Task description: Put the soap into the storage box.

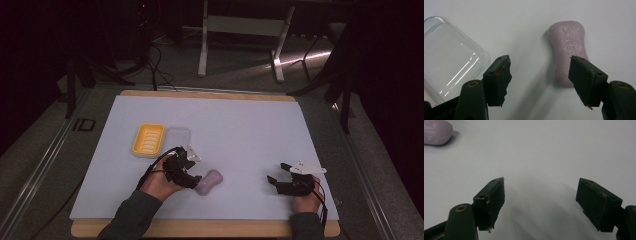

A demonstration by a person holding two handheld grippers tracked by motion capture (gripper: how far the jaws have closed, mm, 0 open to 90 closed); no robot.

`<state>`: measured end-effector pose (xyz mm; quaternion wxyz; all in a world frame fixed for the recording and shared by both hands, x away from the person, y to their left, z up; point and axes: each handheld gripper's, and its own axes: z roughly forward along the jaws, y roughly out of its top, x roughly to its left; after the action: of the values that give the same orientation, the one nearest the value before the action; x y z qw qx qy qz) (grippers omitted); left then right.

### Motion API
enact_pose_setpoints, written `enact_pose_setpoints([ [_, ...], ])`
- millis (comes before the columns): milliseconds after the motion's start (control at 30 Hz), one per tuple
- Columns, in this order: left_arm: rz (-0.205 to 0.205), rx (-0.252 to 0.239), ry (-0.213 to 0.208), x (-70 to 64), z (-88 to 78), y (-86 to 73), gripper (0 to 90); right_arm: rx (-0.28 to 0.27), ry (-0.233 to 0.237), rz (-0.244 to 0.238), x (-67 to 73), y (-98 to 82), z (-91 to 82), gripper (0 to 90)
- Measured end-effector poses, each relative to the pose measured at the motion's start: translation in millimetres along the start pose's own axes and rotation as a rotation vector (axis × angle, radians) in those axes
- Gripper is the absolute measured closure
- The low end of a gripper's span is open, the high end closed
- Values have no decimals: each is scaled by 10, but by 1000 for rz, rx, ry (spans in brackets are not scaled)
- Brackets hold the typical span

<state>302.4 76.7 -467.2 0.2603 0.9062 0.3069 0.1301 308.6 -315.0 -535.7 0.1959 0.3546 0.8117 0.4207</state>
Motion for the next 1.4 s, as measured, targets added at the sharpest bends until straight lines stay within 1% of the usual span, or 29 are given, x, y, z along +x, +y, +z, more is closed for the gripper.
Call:
enact_pose_setpoints([
  [133, 9, 2, 0, -17, -12, 40, 345, -1, -1, -2, 1, 0, 0, 228],
  [300, 11, 10, -14, -21, -22, 90, 344, -2, -2, -3, 1, -1, -2, 227],
  [433, 20, 18, -21, -44, -27, 132, 341, -5, -2, 0, 0, -1, -3, 228],
  [533, 22, 26, -28, -62, -19, 161, 339, -5, -3, 0, 0, -2, -4, 227],
  [600, 34, 41, -31, -74, -12, 182, 335, -5, -3, 0, 0, -2, -4, 227],
  [700, 38, 53, -34, -98, 10, 212, 330, -5, -3, -2, 1, -2, -4, 228],
  [733, 34, 54, -35, -107, 21, 223, 327, -5, -3, -1, 1, -2, -4, 227],
  [767, 41, 63, -36, -110, 25, 233, 327, -5, -3, -1, 1, -2, -4, 227],
  [833, 37, 65, -37, -126, 43, 253, 319, -6, -2, 0, 0, -2, -5, 228],
  [967, 37, 84, -54, -150, 73, 289, 312, -5, -2, -2, 1, -2, -4, 227],
  [1000, 44, 96, -58, -150, 79, 299, 307, -5, -2, -2, 1, -2, -4, 228],
  [1033, 44, 94, -60, -157, 90, 304, 306, -5, -2, -2, 1, -2, -4, 227],
  [1167, 40, 107, -63, -156, 148, 315, 305, -5, -2, -2, 1, -2, -4, 227],
  [1233, 39, 117, -58, -161, 183, 316, 301, -5, -2, -1, 1, -2, -4, 228],
  [1333, 43, 131, -54, -171, 228, 323, 275, -5, -2, 0, 0, -2, -4, 228],
  [1400, 40, 130, -56, -179, 248, 330, 268, -5, -2, 0, 0, -2, -4, 227],
])
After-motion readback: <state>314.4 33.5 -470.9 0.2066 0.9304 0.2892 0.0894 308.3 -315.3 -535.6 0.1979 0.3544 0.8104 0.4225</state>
